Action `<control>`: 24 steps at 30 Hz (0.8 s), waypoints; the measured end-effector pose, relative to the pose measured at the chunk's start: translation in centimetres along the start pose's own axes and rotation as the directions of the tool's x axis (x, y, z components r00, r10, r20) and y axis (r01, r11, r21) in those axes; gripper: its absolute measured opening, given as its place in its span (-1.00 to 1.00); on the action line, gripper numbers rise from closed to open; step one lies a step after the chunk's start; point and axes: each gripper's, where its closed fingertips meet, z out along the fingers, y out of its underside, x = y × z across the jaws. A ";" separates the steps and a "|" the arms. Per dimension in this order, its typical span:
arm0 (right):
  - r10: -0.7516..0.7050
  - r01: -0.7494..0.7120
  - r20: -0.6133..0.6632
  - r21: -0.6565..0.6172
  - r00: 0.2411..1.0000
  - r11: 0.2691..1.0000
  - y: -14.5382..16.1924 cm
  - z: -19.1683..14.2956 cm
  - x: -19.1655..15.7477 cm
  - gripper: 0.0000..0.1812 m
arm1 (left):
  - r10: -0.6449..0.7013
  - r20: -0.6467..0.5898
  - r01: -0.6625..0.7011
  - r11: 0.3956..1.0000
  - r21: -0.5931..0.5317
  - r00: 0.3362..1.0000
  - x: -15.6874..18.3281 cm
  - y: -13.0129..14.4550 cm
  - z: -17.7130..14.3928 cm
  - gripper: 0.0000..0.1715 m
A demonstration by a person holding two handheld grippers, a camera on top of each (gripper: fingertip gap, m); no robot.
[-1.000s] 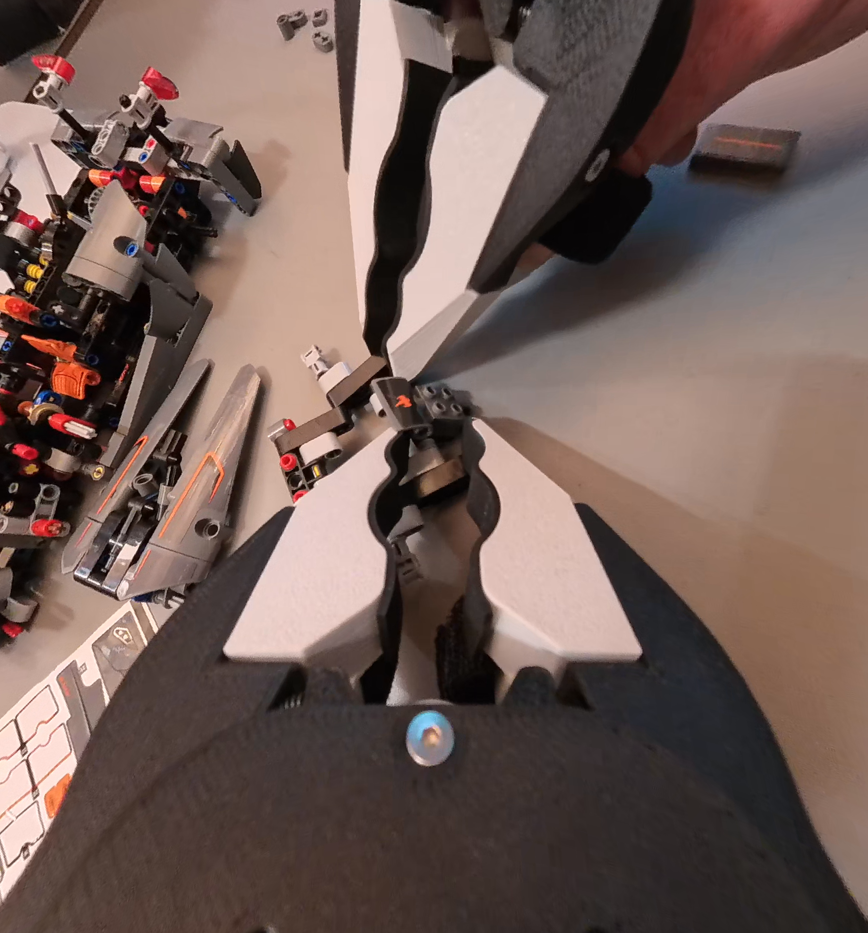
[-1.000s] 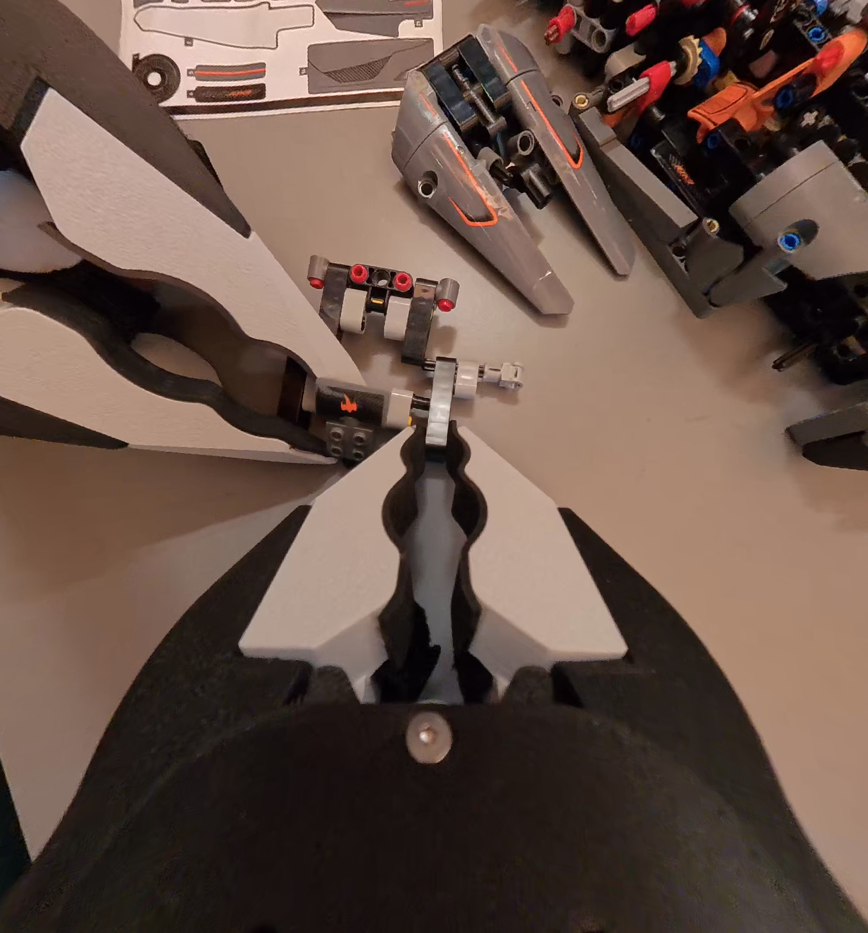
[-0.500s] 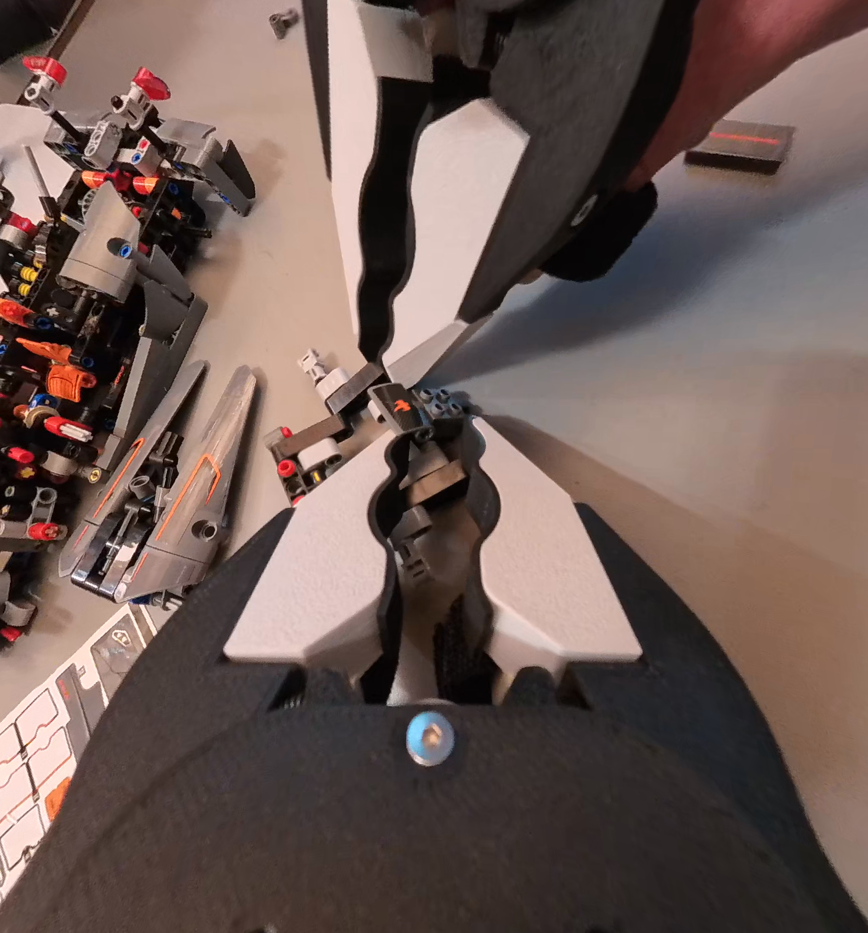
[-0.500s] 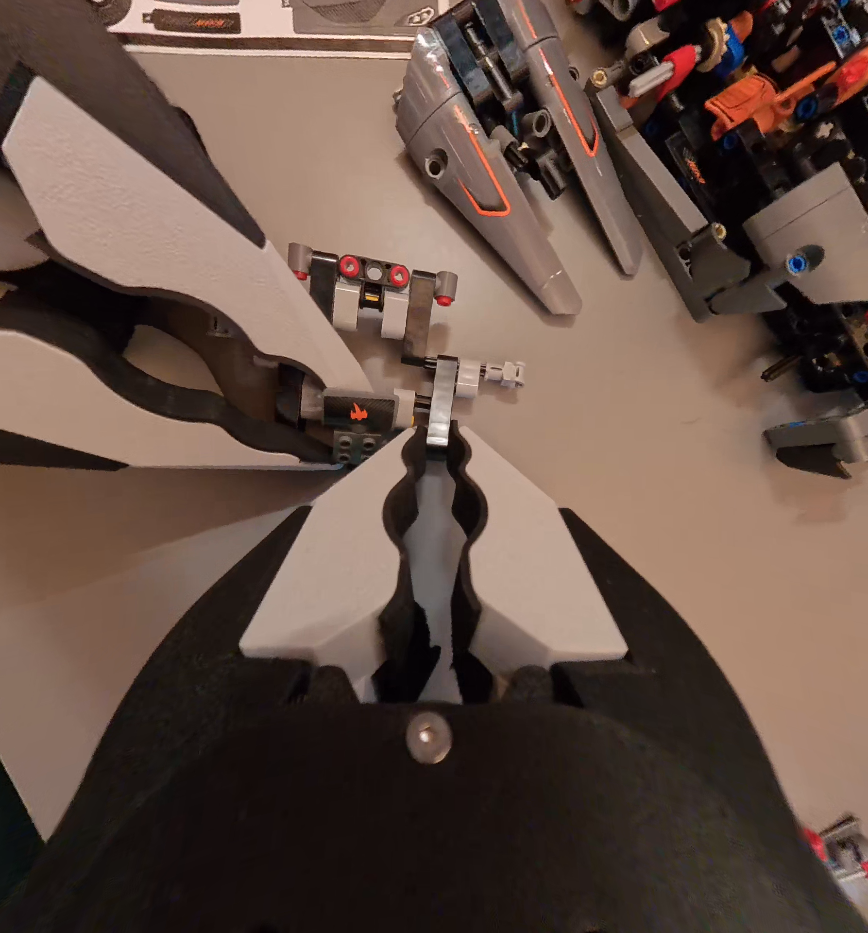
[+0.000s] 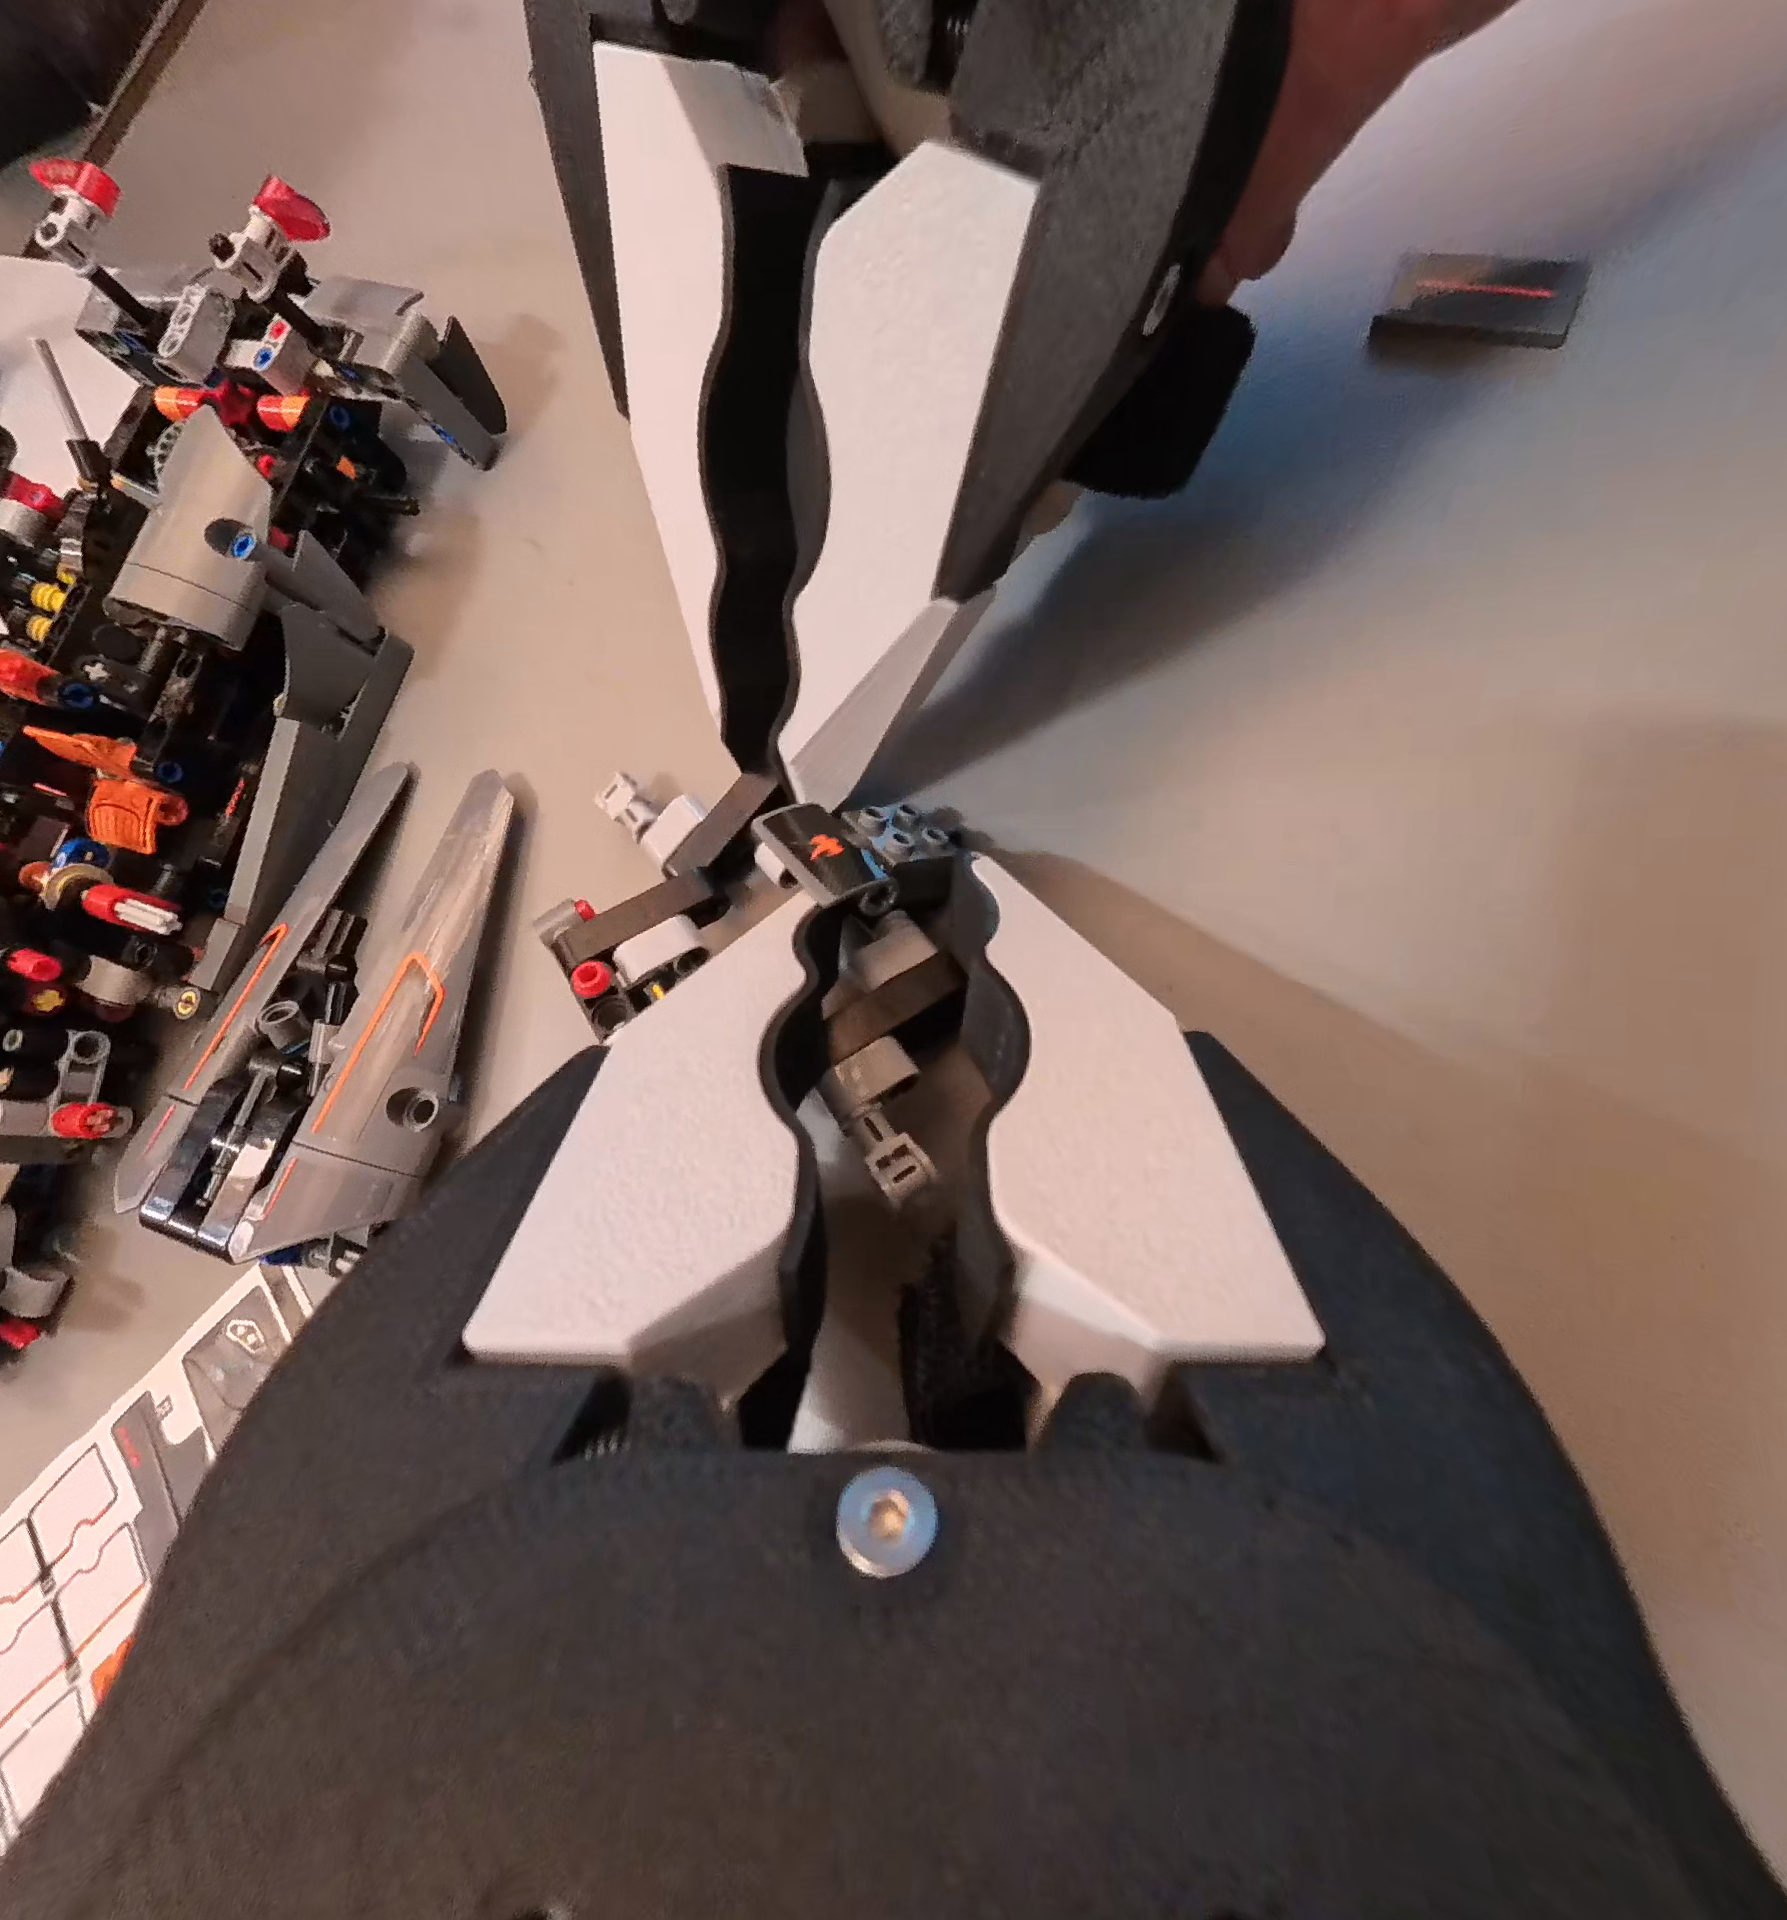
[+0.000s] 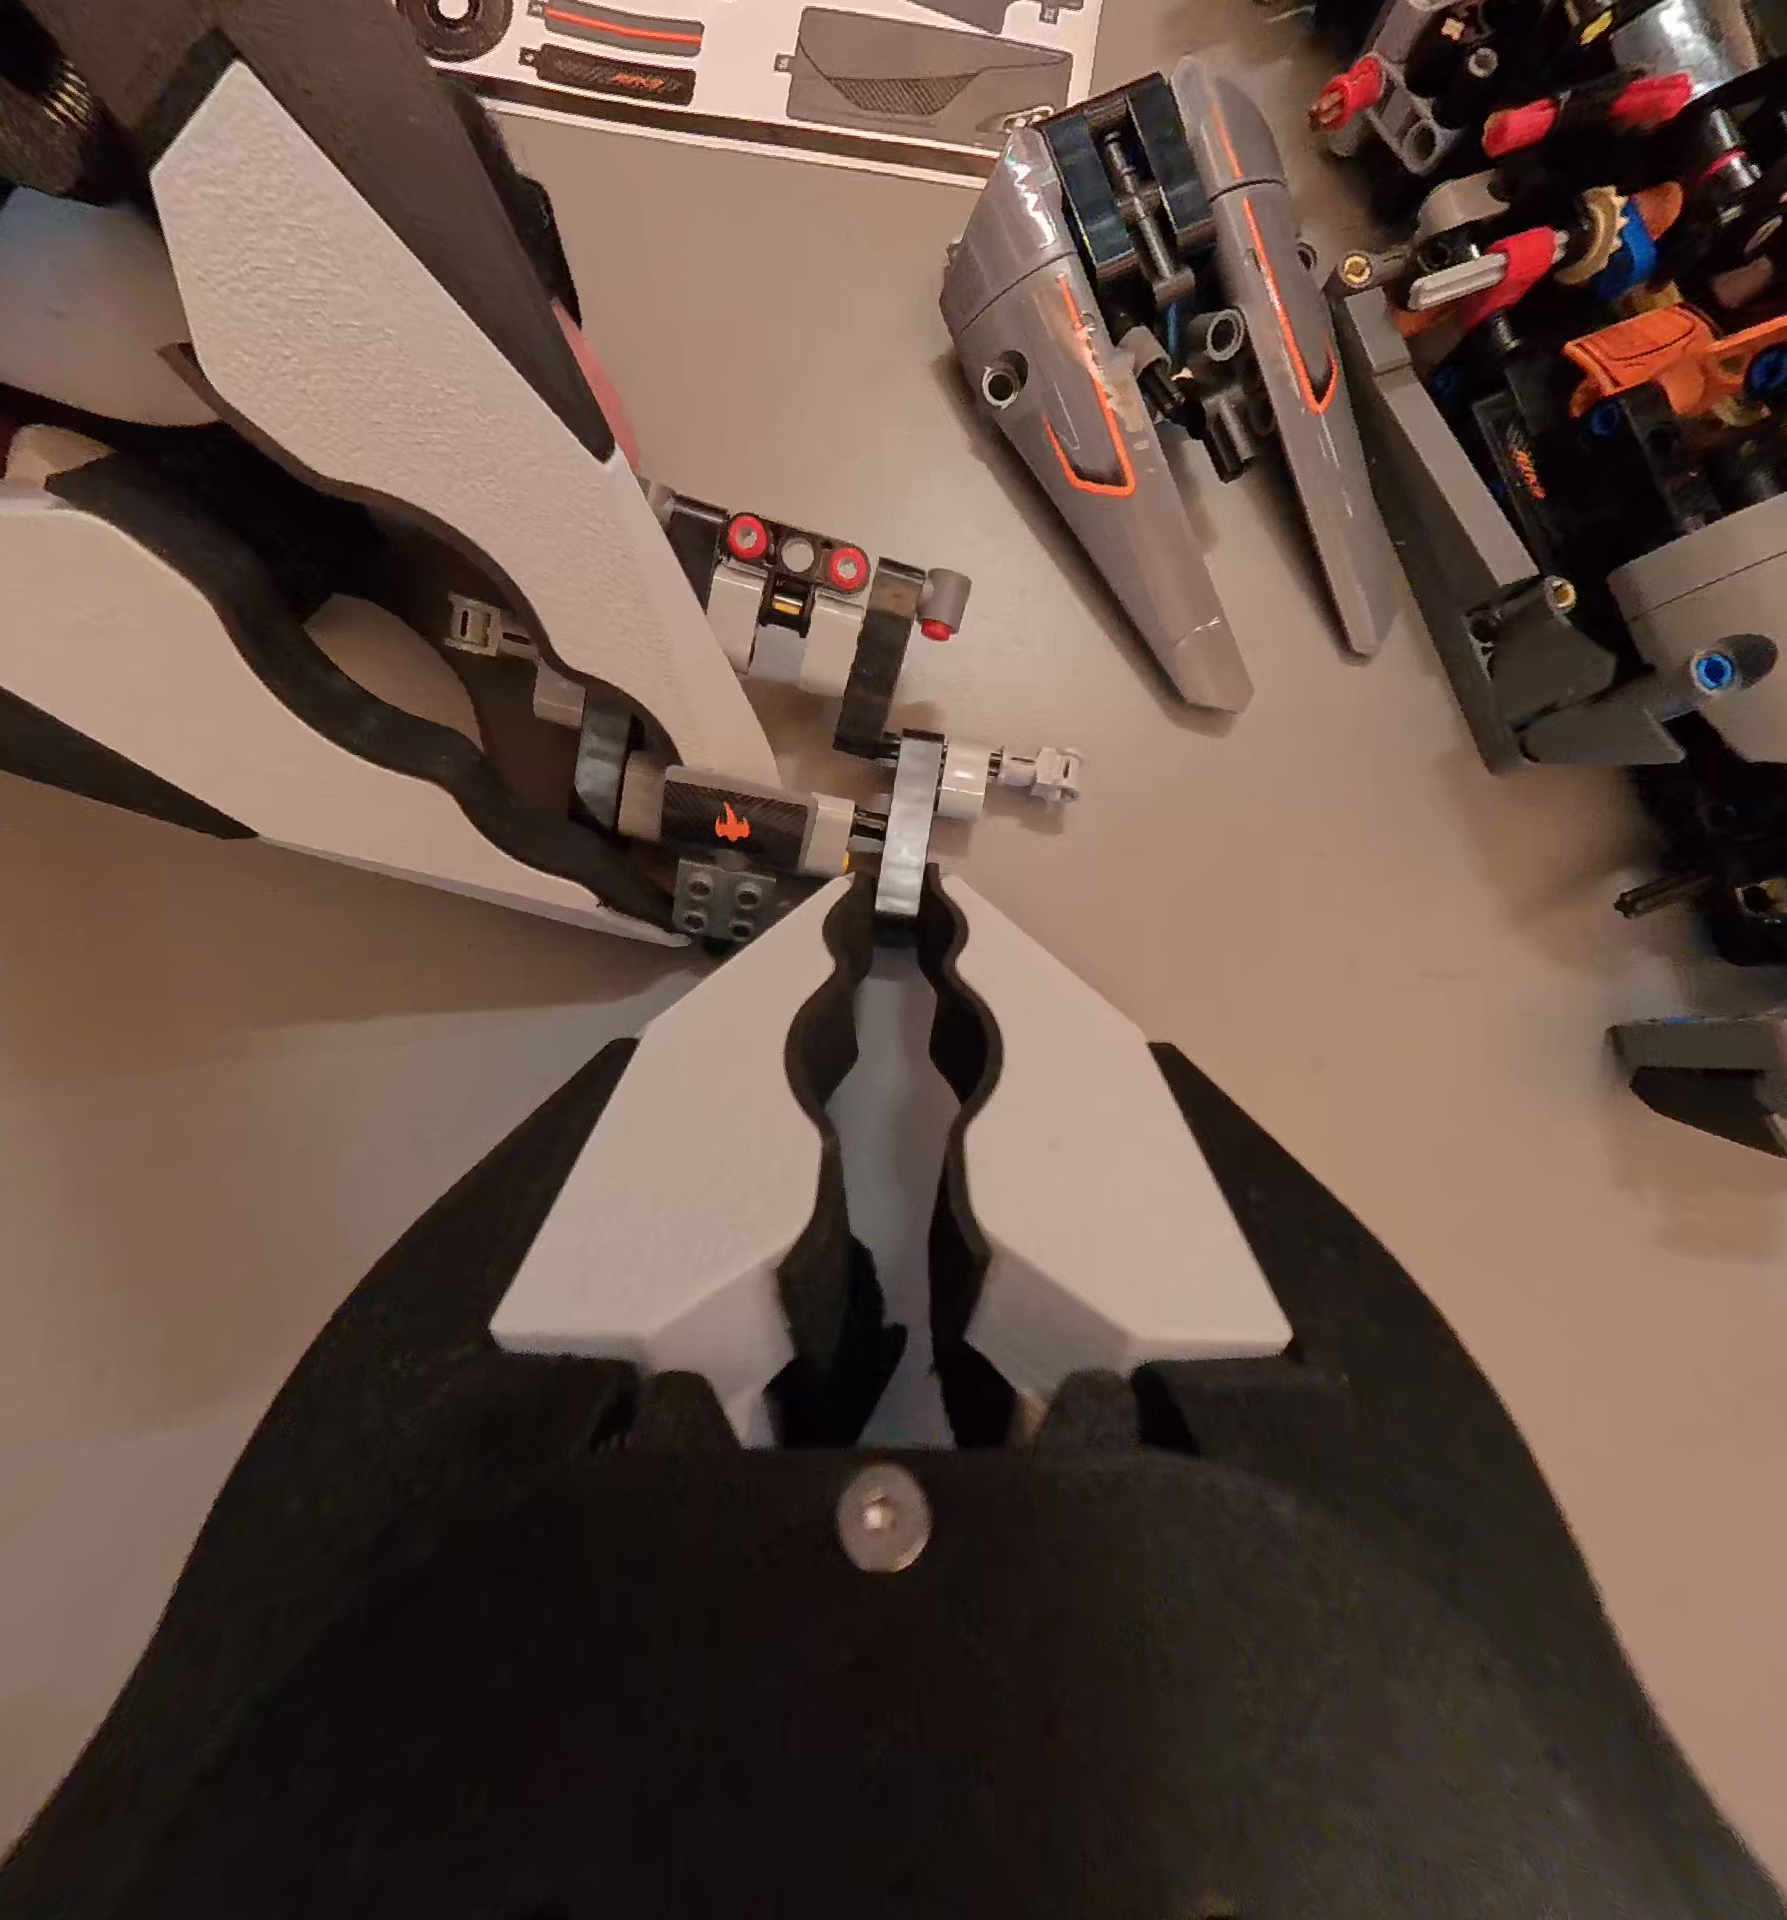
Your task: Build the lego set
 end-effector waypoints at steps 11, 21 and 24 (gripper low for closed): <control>0.001 -0.001 0.002 0.007 1.000 1.000 0.0 0.0 0.0 -0.94 | -0.019 -0.009 0.019 1.000 0.000 1.000 0.0 0.0 0.0 -0.74; 0.037 -0.036 -0.038 0.029 0.999 0.999 0.0 0.0 -0.2 -0.94 | -0.010 -0.015 0.010 1.000 -0.001 1.000 0.1 0.0 0.0 -0.76; 0.067 -0.066 -0.052 0.031 0.996 0.997 0.0 0.0 -0.2 -0.94 | -0.006 -0.011 0.006 1.000 -0.002 1.000 0.1 0.0 0.0 -0.76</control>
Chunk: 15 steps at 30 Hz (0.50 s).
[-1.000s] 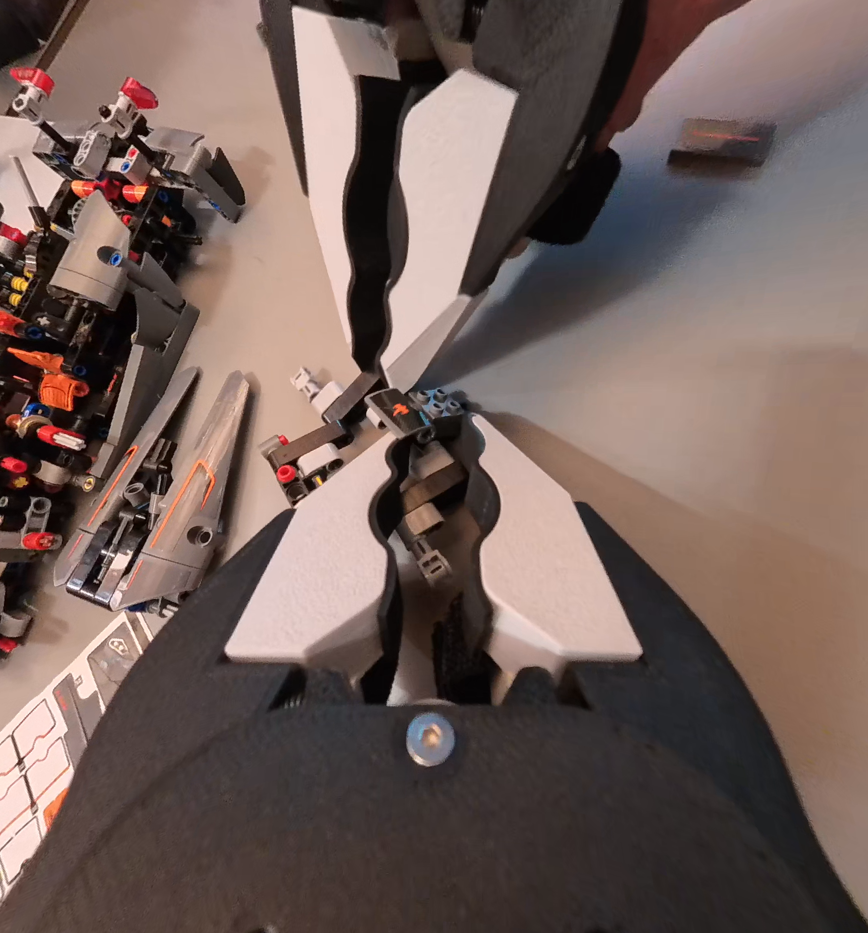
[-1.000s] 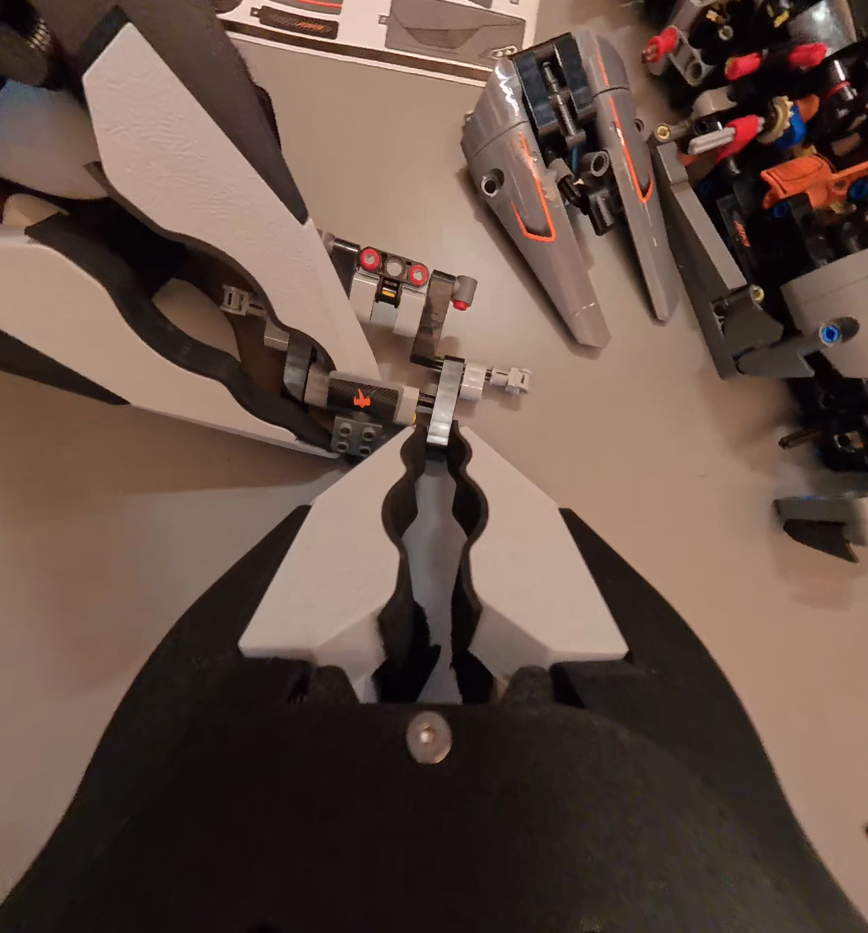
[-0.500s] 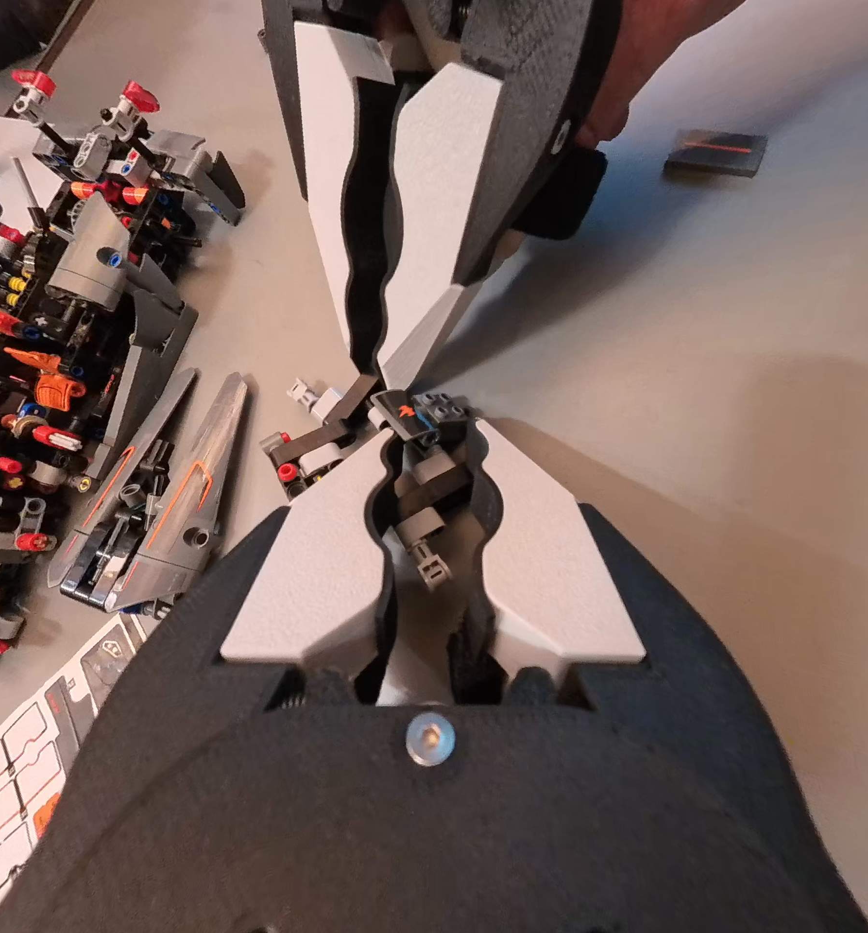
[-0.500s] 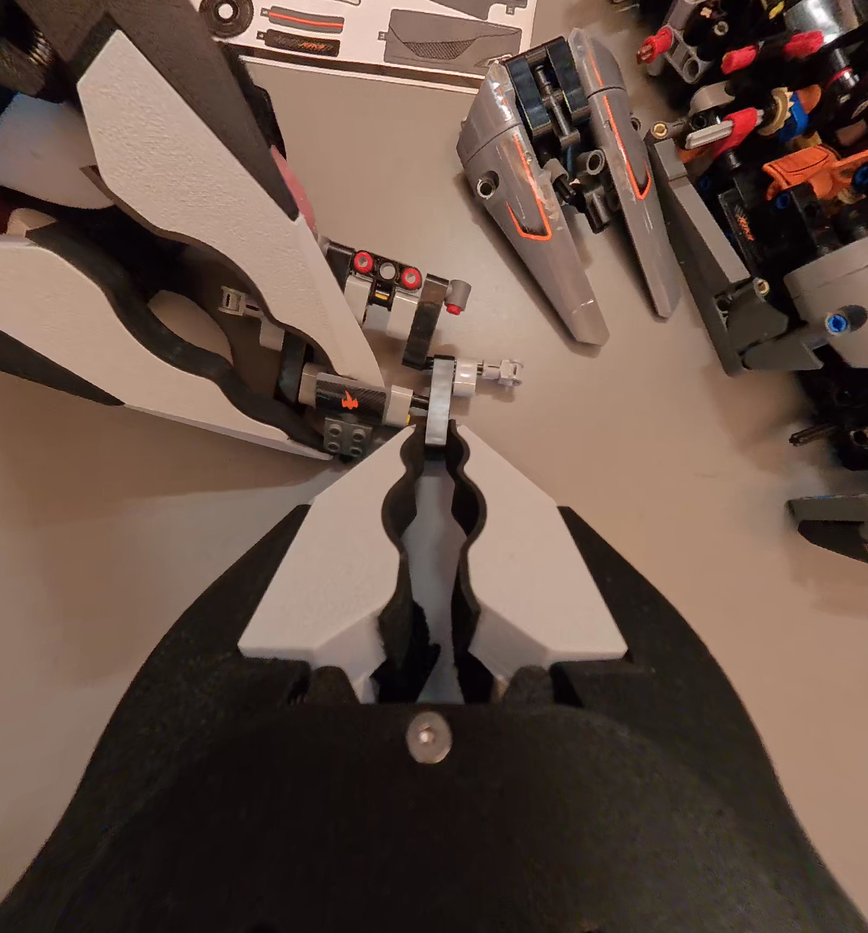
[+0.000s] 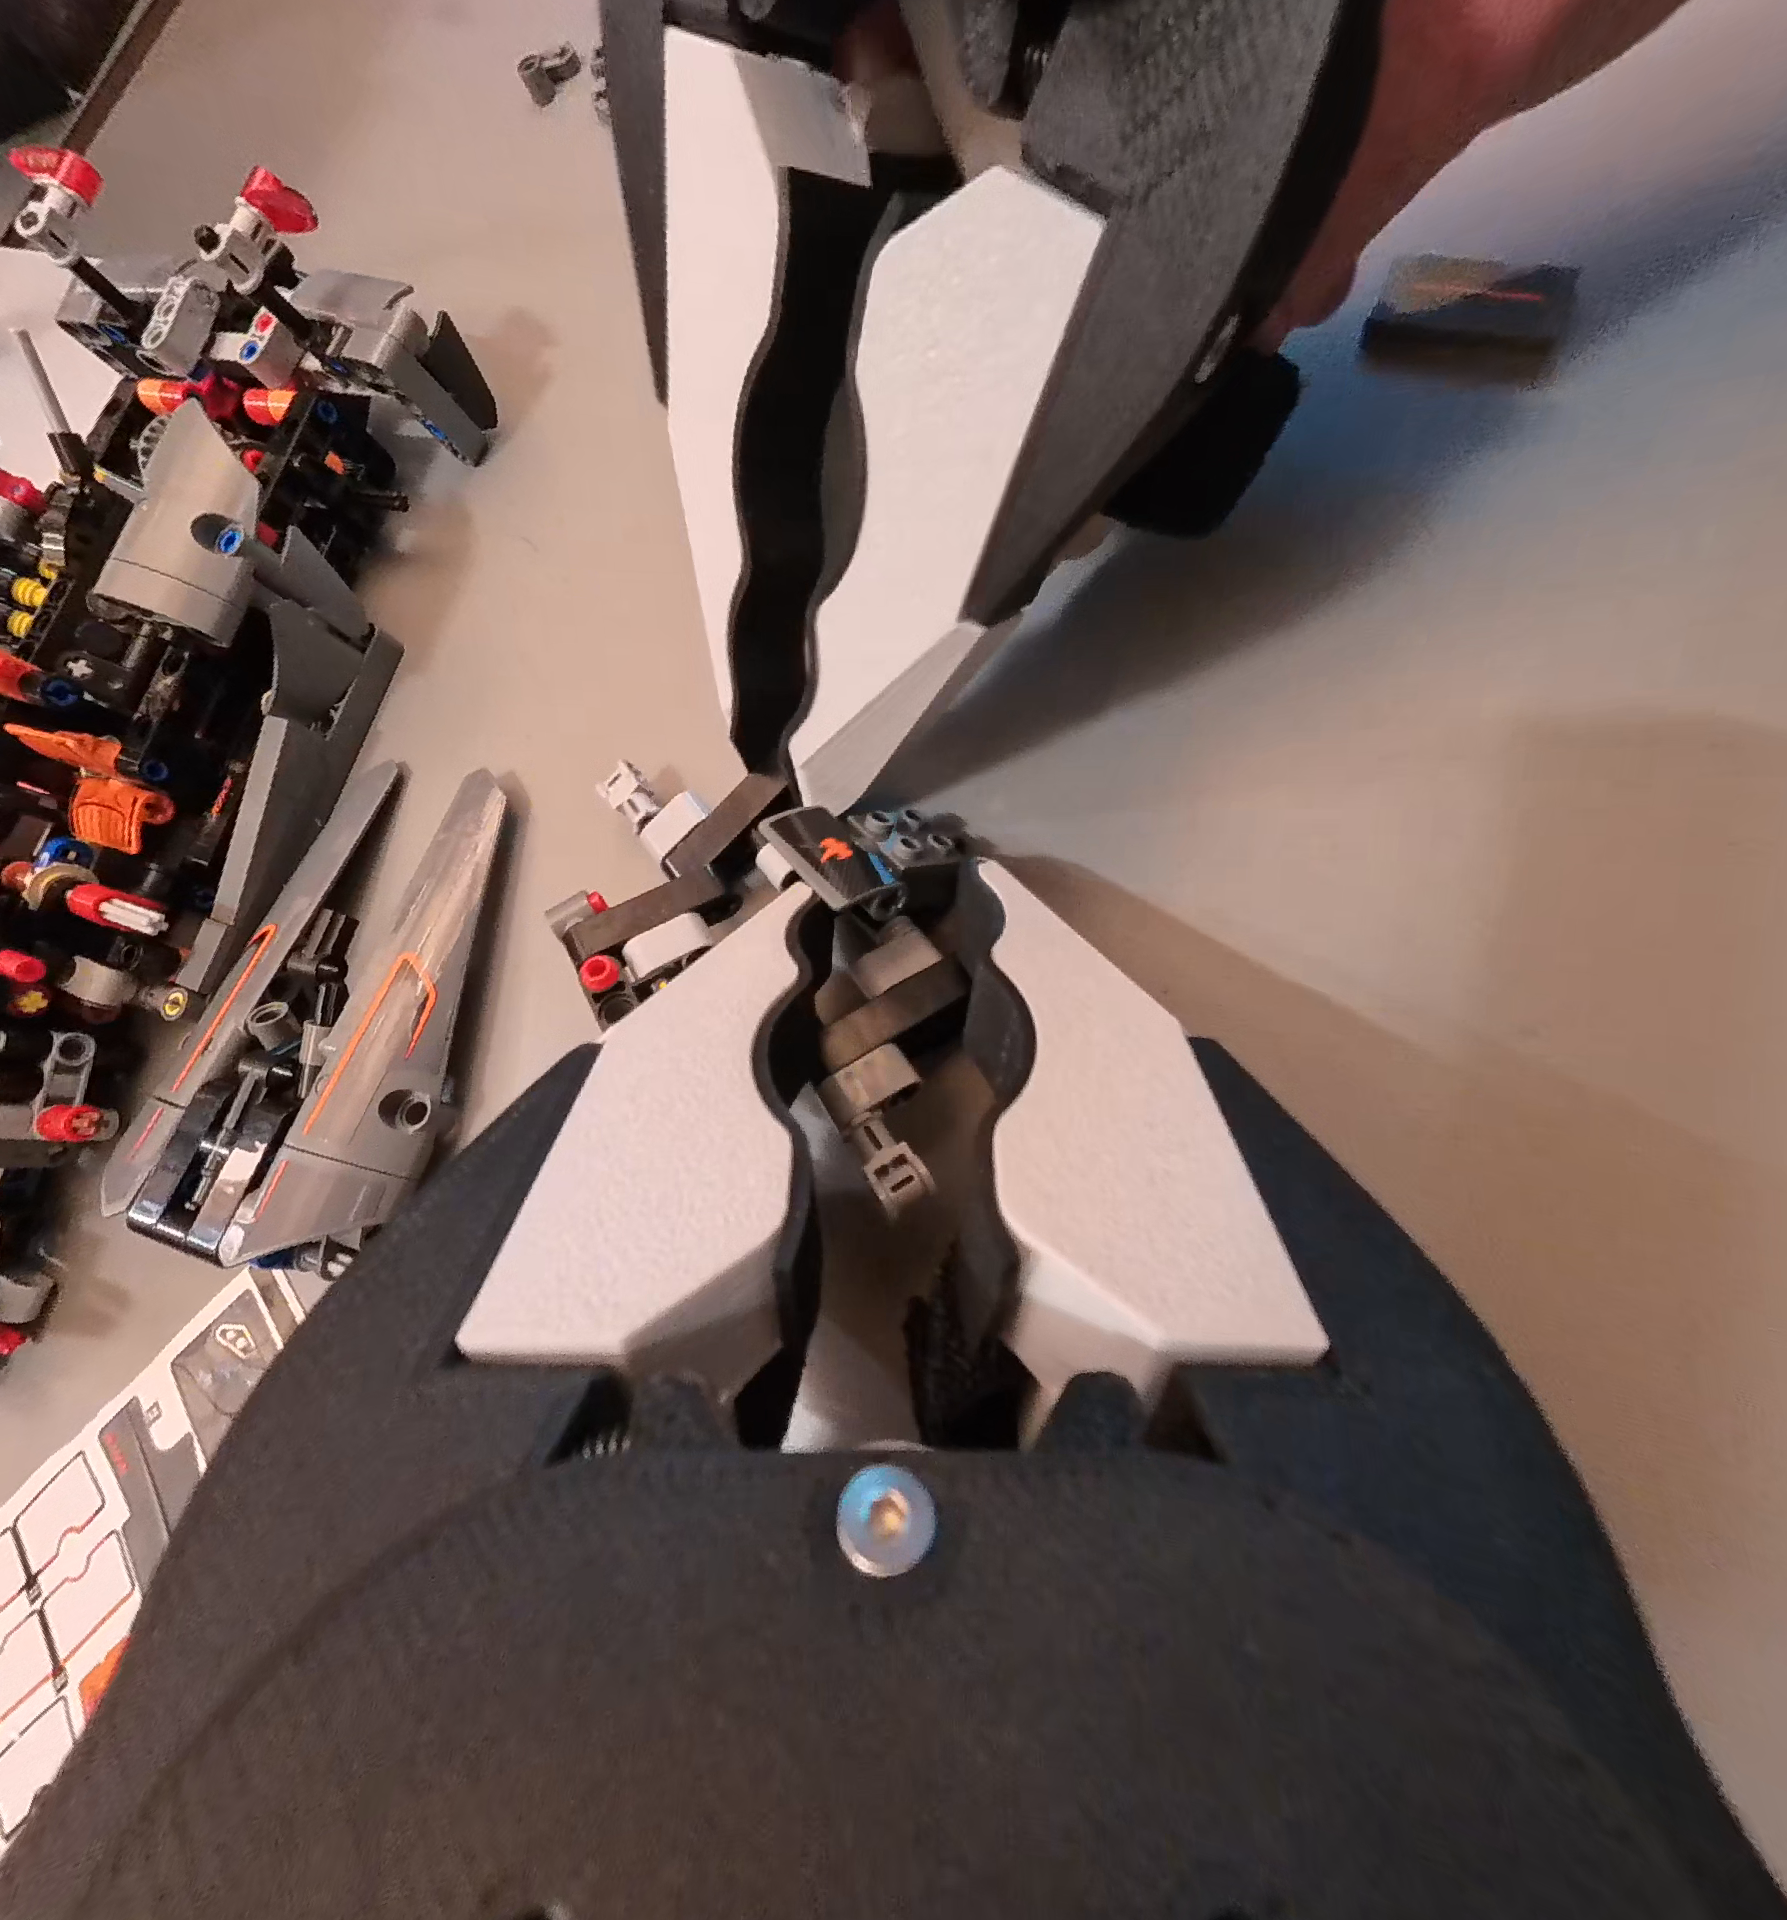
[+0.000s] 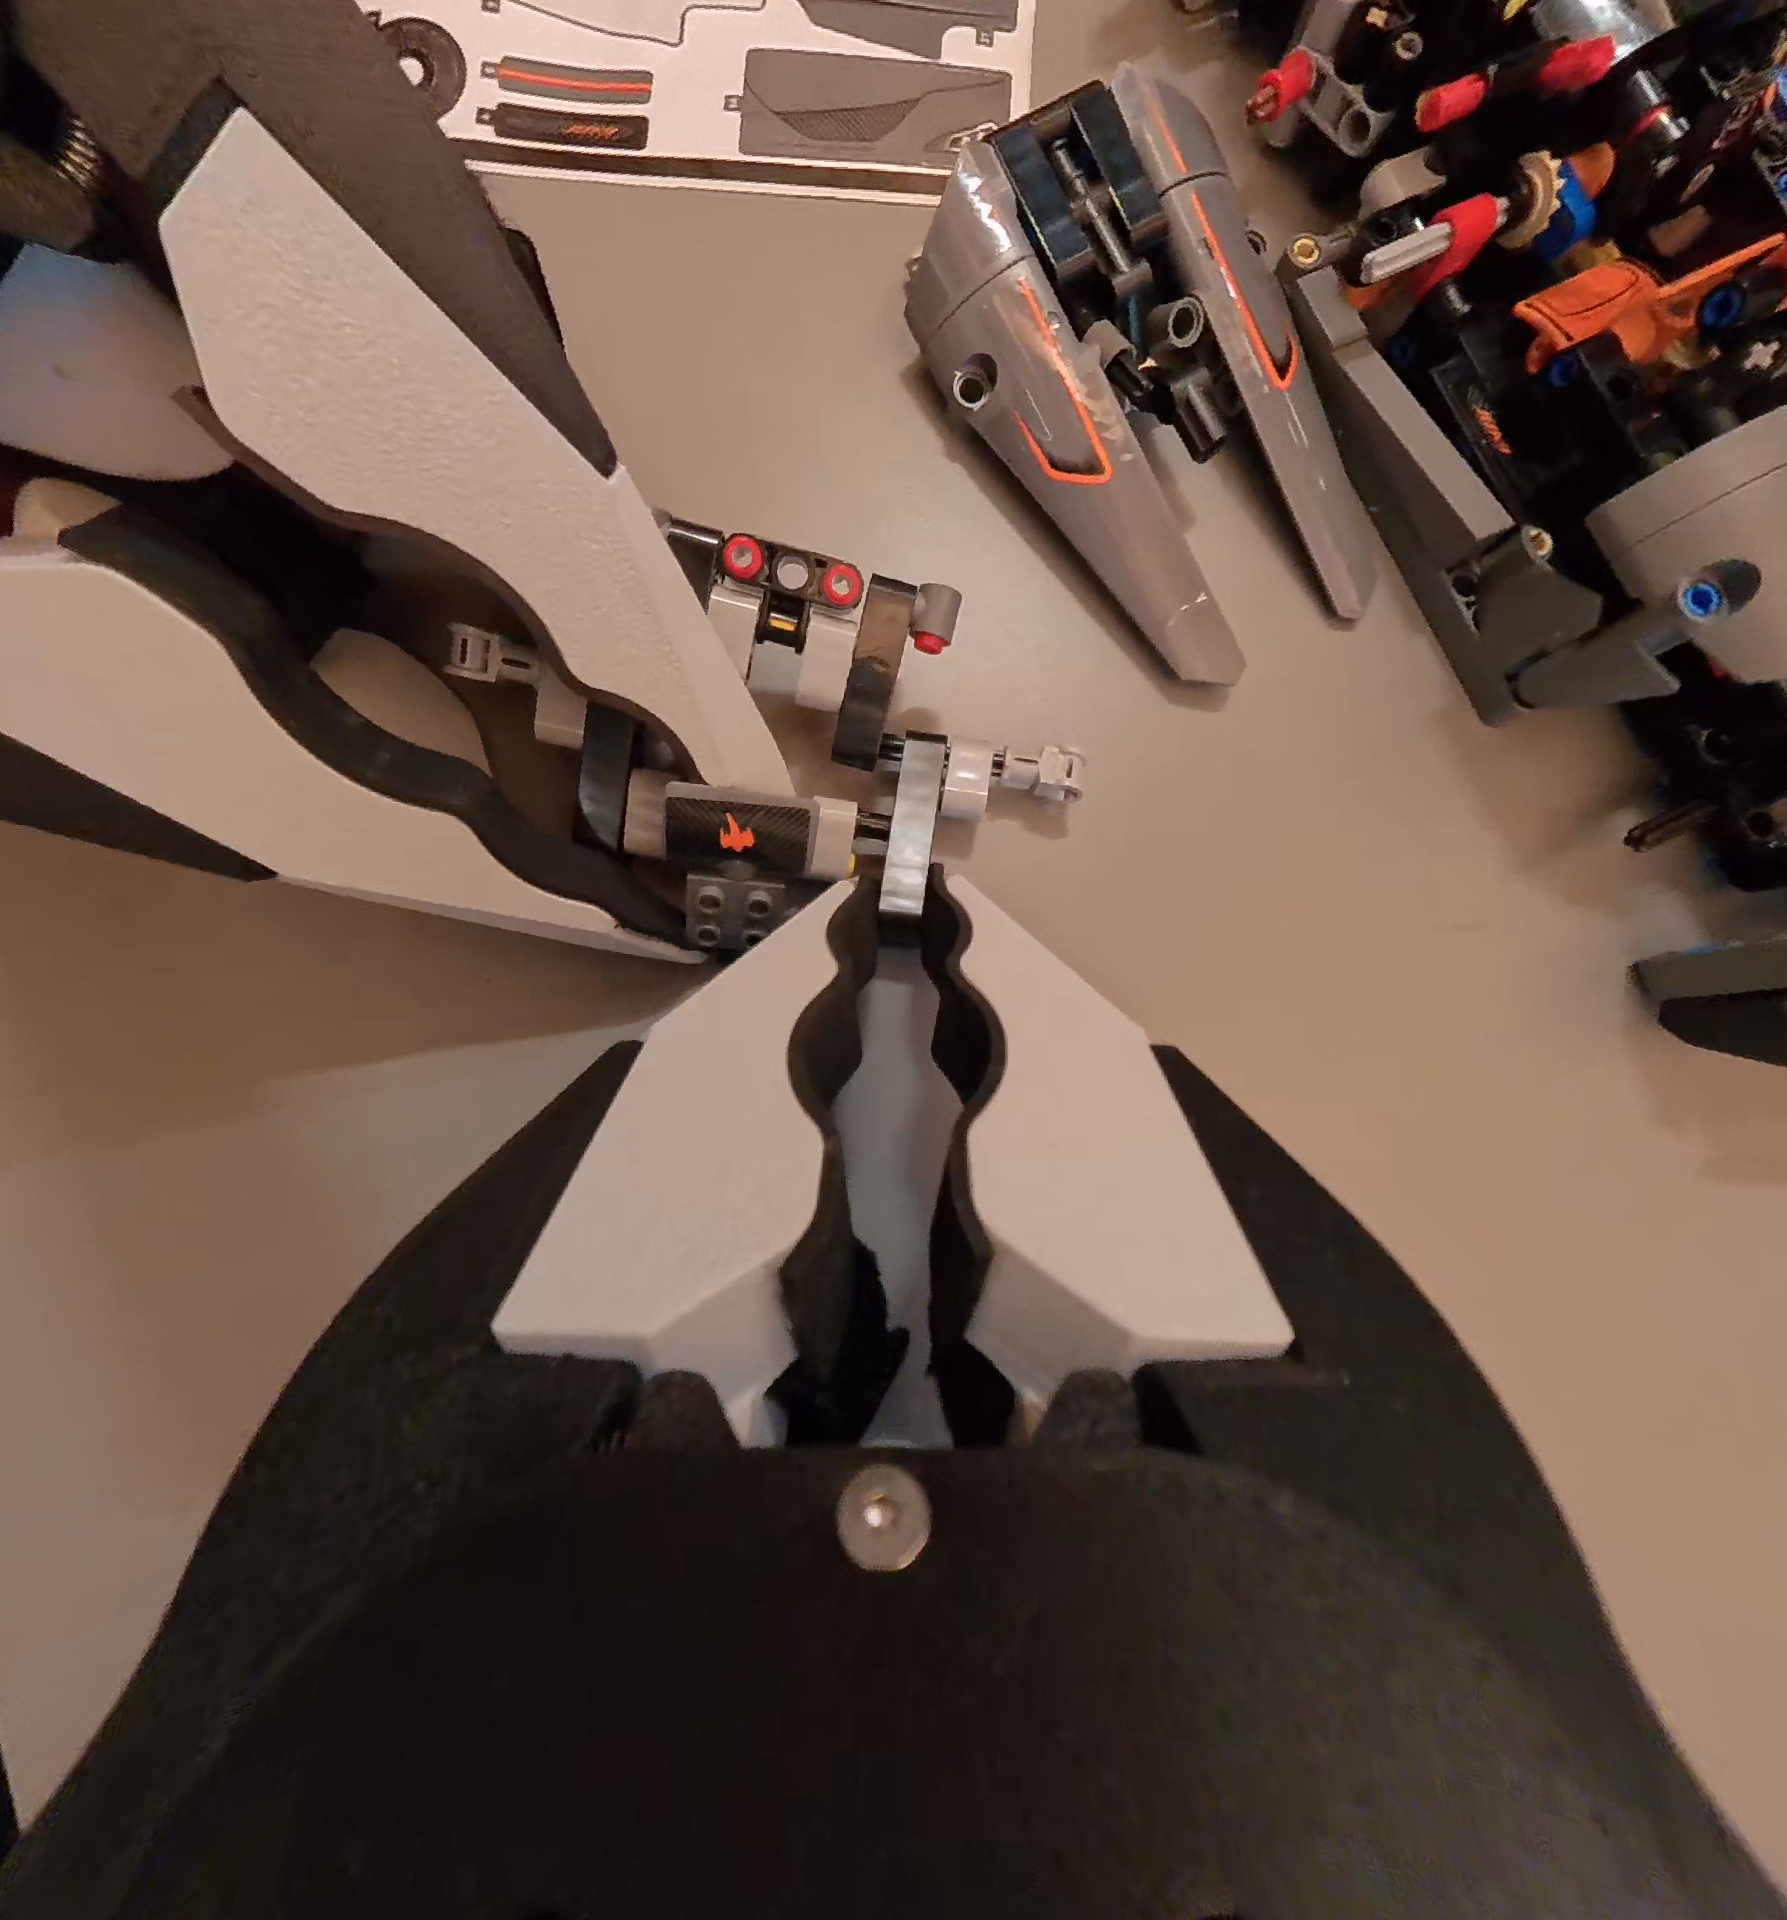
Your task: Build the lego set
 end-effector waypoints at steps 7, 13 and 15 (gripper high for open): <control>-0.077 0.076 -0.010 -0.048 0.997 0.996 0.1 0.0 -0.1 -0.94 | 0.012 -0.004 -0.012 1.000 0.001 1.000 0.1 0.0 0.0 -0.76; -0.117 0.130 0.161 -0.077 0.980 0.988 0.2 -0.2 -0.6 -0.90 | 0.018 -0.001 -0.018 1.000 0.004 1.000 0.0 -0.1 0.1 -0.76; -0.127 0.150 0.212 -0.097 0.969 0.984 0.2 -0.2 -0.6 -0.90 | 0.017 -0.009 -0.017 1.000 0.004 1.000 0.0 -0.1 0.1 -0.76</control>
